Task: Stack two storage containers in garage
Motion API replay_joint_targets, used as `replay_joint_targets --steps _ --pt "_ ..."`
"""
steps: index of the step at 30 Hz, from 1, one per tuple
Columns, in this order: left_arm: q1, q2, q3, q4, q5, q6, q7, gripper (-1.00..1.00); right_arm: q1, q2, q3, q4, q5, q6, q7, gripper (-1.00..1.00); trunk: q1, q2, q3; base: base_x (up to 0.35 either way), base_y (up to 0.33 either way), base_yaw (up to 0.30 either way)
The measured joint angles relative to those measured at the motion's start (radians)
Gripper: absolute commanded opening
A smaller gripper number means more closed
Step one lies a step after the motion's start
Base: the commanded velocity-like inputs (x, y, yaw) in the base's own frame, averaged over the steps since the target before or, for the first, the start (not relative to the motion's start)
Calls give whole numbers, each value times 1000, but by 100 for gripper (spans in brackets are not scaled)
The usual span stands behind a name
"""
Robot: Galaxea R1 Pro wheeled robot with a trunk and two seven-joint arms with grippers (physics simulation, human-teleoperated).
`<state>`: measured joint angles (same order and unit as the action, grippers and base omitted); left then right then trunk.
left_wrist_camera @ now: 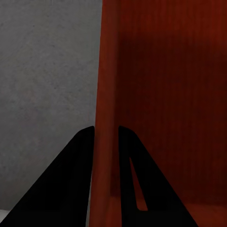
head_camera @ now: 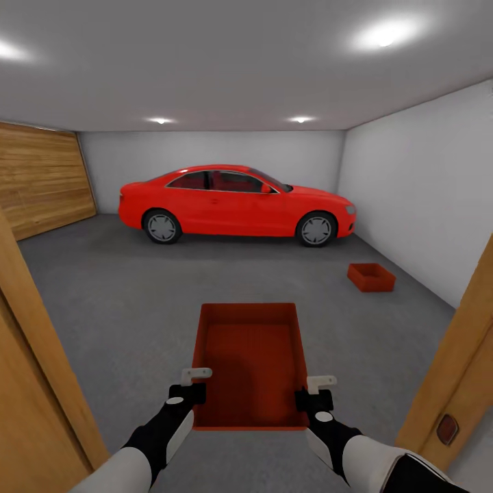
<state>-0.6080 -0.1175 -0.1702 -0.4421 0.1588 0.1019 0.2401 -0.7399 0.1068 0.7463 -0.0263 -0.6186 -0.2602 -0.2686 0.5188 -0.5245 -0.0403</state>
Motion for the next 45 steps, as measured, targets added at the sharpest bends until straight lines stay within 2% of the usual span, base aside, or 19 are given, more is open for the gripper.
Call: replay_joint_targets --steps 15,45 --pt "0 0 2 1 -1 1 -1 -100 0 0 0 0 1 1 0 -100 0 0 0 21 0 -3" --pt "0 -3 5 1 -3 0 1 -100 0 -3 -3 0 4 2 4 -100 0 0 0 318 0 0"
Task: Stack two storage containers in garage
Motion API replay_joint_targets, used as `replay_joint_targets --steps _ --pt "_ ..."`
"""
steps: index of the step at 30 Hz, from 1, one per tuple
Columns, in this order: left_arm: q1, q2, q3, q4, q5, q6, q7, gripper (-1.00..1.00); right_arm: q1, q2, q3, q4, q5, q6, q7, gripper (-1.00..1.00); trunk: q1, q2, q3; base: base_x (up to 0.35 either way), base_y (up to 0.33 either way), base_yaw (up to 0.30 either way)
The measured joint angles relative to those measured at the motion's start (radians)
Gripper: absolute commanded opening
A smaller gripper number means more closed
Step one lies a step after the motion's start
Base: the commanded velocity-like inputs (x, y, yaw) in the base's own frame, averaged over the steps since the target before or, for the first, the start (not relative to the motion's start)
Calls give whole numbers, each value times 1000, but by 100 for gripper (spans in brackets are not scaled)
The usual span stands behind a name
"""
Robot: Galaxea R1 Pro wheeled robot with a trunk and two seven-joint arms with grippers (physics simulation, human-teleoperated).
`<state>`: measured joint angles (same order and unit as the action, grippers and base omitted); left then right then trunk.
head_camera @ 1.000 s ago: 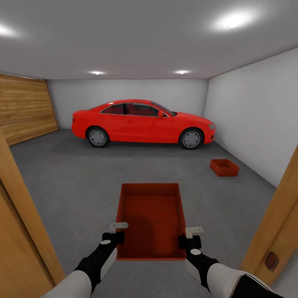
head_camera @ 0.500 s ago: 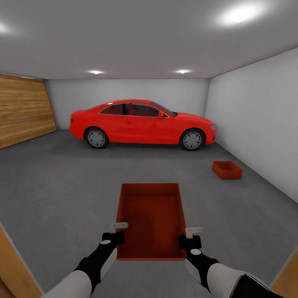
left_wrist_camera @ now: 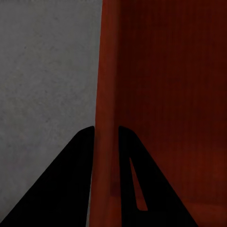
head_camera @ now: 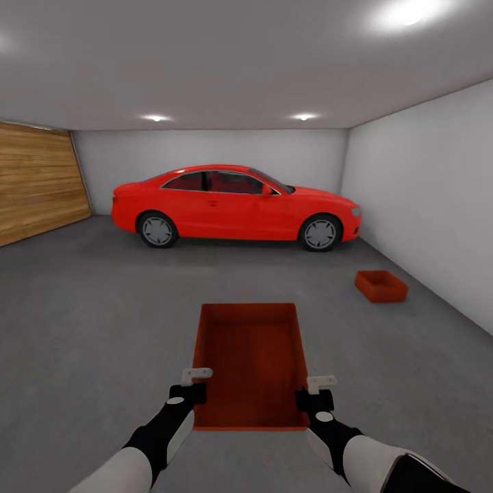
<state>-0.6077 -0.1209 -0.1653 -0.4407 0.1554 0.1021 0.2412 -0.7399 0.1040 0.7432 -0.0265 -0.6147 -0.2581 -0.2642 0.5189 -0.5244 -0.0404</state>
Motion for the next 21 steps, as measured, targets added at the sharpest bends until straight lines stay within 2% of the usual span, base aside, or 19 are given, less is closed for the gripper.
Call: replay_joint_targets --steps 21 --pt "0 3 -3 0 2 0 -2 -100 1 3 1 0 -2 -1 -5 -100 -1 0 0 321 0 0"
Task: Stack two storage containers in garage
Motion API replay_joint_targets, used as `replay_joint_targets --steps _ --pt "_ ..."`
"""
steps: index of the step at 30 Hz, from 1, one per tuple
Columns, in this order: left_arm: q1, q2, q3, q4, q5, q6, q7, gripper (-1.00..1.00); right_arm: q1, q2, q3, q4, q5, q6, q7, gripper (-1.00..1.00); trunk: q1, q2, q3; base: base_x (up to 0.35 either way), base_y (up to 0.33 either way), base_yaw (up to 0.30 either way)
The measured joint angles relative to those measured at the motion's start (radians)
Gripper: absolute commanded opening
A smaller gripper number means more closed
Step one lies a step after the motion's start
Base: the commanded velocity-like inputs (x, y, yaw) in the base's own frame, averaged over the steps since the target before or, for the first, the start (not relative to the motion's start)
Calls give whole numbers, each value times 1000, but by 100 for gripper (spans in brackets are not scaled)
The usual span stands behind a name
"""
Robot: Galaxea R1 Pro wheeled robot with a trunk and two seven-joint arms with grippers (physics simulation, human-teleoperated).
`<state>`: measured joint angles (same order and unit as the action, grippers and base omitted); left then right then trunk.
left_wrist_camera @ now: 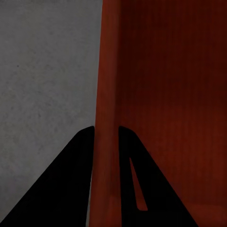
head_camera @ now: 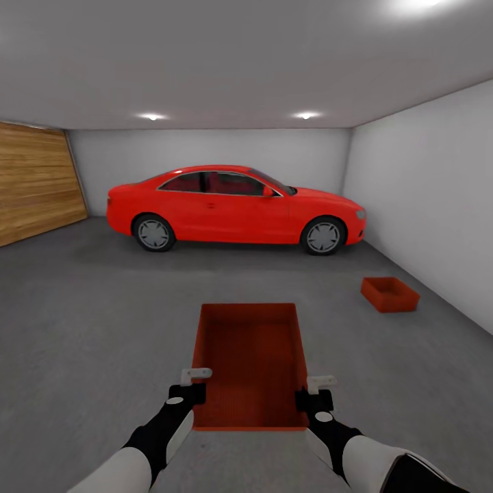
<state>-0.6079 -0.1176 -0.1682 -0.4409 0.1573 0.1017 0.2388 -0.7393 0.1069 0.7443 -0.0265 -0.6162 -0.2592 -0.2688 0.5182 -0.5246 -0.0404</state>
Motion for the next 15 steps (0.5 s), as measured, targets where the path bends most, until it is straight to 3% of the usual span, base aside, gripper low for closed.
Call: replay_joint_targets --steps 15 --pt "0 0 1 0 -1 0 0 -100 0 0 0 0 0 0 0 -100 0 0 0 321 0 0"
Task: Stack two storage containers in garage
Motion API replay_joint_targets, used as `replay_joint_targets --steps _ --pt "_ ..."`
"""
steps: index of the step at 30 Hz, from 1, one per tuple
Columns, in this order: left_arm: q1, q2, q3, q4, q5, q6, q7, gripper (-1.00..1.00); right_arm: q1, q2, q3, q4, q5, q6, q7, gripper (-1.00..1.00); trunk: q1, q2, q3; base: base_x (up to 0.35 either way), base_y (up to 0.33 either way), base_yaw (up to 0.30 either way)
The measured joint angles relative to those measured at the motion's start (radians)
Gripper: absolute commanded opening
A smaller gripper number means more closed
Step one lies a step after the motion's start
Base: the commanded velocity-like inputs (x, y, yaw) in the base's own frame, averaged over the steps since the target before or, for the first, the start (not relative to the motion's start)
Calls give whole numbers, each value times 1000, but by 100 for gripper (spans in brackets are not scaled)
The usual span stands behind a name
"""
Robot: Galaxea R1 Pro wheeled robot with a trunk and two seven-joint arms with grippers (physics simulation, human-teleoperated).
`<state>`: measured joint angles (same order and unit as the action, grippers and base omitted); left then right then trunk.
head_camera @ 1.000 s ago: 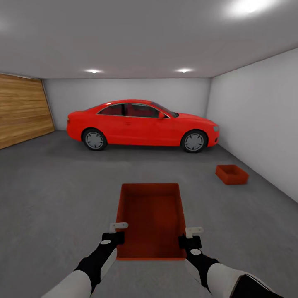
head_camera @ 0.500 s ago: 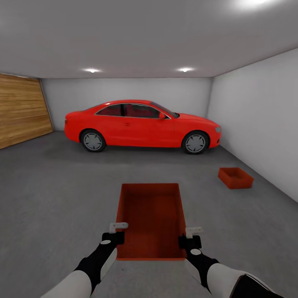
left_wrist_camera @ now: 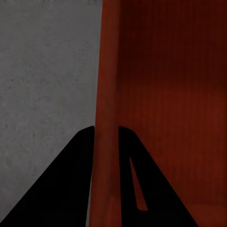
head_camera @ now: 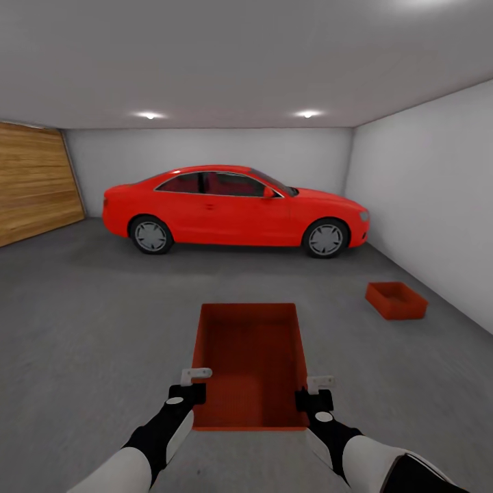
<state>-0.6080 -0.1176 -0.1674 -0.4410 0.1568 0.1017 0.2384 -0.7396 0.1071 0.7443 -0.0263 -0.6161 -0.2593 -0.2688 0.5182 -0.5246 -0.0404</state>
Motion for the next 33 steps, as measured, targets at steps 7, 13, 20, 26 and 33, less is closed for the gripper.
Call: replay_joint_targets --steps 7,13,20,26,33 --pt "0 0 -3 0 2 0 1 -100 1 0 0 0 0 0 0 -100 0 0 0 321 0 0" --pt "0 0 -2 0 1 0 1 -100 1 0 1 0 -1 0 0 -100 0 0 0 321 0 0" --pt "0 0 -3 0 2 0 1 -100 1 -1 -1 0 0 0 0 -100 0 0 0 321 0 0" --pt "0 0 -2 0 1 0 1 -100 0 0 1 0 -1 0 0 -100 0 0 0 321 0 0" --pt "0 0 -3 0 2 0 1 -100 1 0 0 0 -1 0 0 -100 0 0 0 321 0 0"
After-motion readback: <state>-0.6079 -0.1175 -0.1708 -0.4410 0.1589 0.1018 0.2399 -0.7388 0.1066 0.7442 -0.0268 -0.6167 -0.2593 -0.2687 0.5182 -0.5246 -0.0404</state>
